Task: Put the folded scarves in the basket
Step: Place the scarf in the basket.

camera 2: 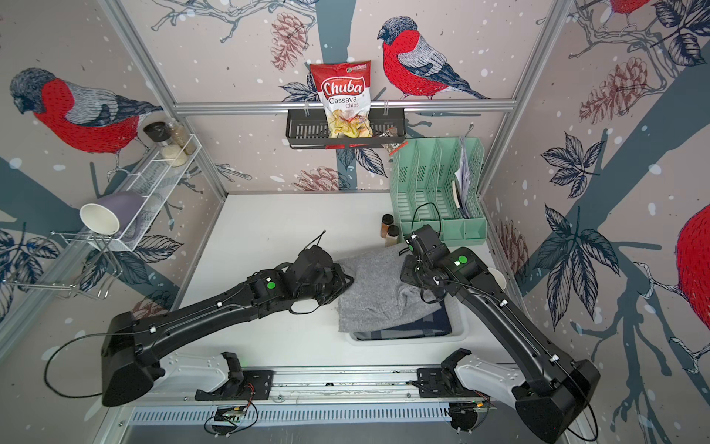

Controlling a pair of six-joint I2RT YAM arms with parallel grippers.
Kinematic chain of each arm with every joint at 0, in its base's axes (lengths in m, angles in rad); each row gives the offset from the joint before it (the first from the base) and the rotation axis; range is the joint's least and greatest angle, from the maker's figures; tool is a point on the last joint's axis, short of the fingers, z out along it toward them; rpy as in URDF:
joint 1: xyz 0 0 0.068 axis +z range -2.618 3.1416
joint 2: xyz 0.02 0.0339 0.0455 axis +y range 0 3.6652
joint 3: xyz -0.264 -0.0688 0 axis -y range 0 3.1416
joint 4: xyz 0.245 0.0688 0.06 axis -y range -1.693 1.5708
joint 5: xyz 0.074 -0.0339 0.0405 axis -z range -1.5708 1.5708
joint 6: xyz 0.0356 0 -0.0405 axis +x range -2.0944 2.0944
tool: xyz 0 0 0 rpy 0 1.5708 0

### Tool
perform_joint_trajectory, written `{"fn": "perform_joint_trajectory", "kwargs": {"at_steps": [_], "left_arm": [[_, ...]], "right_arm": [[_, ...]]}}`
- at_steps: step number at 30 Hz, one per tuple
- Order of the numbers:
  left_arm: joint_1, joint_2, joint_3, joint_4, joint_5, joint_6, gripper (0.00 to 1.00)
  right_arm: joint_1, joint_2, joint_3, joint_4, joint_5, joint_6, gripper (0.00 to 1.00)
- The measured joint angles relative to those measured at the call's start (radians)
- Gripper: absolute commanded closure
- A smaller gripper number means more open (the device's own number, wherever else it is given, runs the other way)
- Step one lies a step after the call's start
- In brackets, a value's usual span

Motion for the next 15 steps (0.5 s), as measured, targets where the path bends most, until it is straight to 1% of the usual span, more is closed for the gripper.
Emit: {"fn": "perform_joint_trajectory", "kwargs": {"at_steps": [7,15], "left_arm": [[-0.044,0.083,0.034,0.036,-0.011,-0.010,1.00],[-0.053,0.146,0.039,0.055,-0.011,-0.008,1.00]], "right_arm": [[-0.119,-0.038,-0.067,-0.010,0.022,-0.026,1.00],[-0.188,-0.041,-0.137,0.005,0.002,-0.072,1.00]]}}
